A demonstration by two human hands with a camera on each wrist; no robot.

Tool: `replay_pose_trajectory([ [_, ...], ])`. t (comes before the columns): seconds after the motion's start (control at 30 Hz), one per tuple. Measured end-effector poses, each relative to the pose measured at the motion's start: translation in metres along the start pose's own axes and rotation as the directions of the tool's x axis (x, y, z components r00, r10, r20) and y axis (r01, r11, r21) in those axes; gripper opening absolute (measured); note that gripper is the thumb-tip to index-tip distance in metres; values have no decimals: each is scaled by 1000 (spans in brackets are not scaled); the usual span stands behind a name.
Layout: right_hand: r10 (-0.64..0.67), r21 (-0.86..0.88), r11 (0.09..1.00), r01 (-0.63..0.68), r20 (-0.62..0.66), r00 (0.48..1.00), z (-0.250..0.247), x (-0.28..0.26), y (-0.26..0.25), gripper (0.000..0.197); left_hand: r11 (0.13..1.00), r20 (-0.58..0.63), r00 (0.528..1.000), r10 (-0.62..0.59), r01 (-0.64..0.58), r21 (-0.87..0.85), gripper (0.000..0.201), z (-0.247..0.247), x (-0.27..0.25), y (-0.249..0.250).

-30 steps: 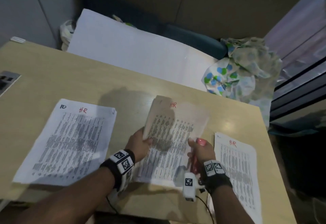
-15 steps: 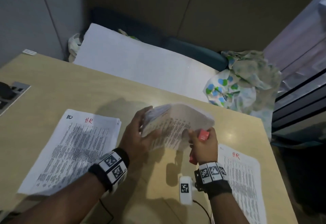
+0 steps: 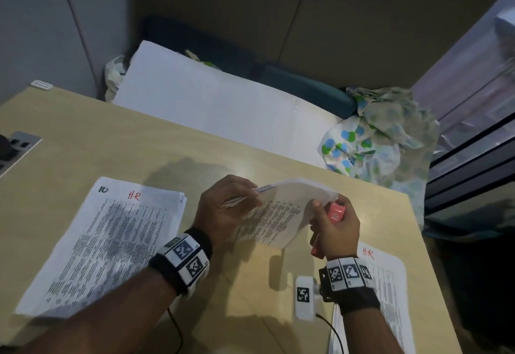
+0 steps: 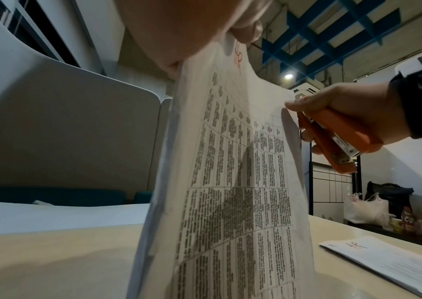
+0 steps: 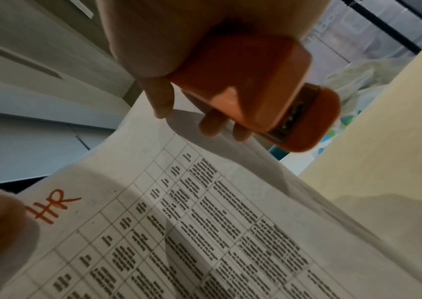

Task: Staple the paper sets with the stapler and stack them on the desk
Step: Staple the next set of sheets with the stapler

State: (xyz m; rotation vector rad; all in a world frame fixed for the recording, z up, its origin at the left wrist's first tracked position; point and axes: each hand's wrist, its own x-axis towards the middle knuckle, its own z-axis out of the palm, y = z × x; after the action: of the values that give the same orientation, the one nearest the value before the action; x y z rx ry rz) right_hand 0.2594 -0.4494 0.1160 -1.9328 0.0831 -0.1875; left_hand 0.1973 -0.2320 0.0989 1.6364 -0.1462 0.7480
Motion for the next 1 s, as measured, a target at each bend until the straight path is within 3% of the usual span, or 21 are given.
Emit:
replay_pose_trajectory([
  [0.13,-18,27,999,17,16,1000,-2,0,0,29,987,-47,987,-157,158,10,36,8,2,1],
  [0.27,-46,-3,999,46,-36,998,2,0,1,37,973,-75,970,-232,232,-7,41,17,5,1],
  [0.43,-33,-9,999,33,-62,998,-3,6,4,40,954,36,966,-256,258,-150,52,9,-2,-11],
  [0.57,-23,20,1000,24,-42,999,-5,7,6,37,972,-55,971,-231,229,-46,39,6,-8,-13],
  [0.73,-36,34,999,38,-53,998,-5,6,12,24,970,-121,963,-240,233,-71,16,10,-4,-7],
  [0.87,-33,39,999,36,-71,997,-4,7,15,16,935,-169,925,-342,317,-159,40,7,-4,-8],
  [1.0,-48,28,998,51,-71,996,-6,7,14,15,881,-115,890,-440,404,-245,41,0,-13,-13],
])
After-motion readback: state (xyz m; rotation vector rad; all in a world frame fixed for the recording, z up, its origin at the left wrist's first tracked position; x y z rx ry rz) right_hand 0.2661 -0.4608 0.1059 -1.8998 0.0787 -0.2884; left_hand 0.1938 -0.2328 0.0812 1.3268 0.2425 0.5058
